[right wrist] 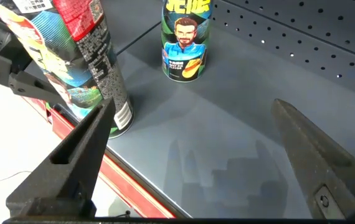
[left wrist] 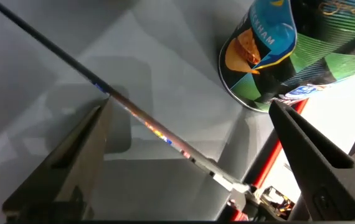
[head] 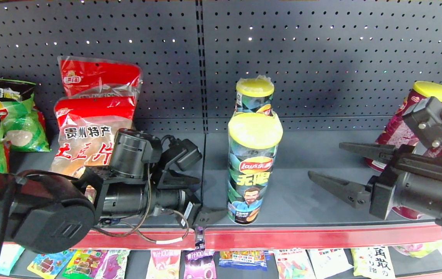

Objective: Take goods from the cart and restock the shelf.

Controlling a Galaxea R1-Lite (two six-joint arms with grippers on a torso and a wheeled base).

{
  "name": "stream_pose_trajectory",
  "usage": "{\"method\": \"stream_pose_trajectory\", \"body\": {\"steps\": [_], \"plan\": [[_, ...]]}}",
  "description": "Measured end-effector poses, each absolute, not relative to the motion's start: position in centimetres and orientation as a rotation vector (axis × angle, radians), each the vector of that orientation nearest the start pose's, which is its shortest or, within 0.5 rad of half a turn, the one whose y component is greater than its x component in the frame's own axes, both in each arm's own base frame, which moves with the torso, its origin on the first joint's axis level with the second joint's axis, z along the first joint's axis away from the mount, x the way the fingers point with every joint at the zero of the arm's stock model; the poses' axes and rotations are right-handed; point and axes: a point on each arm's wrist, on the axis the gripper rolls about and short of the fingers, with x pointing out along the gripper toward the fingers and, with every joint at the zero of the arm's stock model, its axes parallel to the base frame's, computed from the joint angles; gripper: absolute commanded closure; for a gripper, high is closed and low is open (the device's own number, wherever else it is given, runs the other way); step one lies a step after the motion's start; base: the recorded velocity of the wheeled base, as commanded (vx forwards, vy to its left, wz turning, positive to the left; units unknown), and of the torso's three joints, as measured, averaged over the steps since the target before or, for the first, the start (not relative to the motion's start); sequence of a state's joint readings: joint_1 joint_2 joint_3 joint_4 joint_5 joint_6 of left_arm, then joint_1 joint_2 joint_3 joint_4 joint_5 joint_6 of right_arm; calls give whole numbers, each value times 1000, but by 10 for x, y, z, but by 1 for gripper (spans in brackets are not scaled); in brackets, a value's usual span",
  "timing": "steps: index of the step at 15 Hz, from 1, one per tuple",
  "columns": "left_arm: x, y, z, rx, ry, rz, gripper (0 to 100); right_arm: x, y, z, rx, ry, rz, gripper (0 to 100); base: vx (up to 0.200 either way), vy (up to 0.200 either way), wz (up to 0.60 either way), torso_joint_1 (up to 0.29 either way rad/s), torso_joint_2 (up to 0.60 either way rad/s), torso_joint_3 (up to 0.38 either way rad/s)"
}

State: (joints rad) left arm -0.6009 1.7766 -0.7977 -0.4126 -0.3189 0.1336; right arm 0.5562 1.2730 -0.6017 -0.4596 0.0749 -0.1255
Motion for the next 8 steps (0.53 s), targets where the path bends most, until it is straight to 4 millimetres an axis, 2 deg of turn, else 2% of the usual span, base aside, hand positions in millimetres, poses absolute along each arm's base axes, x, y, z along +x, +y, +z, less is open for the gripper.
{"method": "stream_pose_trajectory", "body": {"steps": [8], "plan": [[251, -185, 136, 207, 517, -943, 0, 166, 105, 216, -172, 169, 642, 0, 0, 0, 0, 0, 0, 0]]}}
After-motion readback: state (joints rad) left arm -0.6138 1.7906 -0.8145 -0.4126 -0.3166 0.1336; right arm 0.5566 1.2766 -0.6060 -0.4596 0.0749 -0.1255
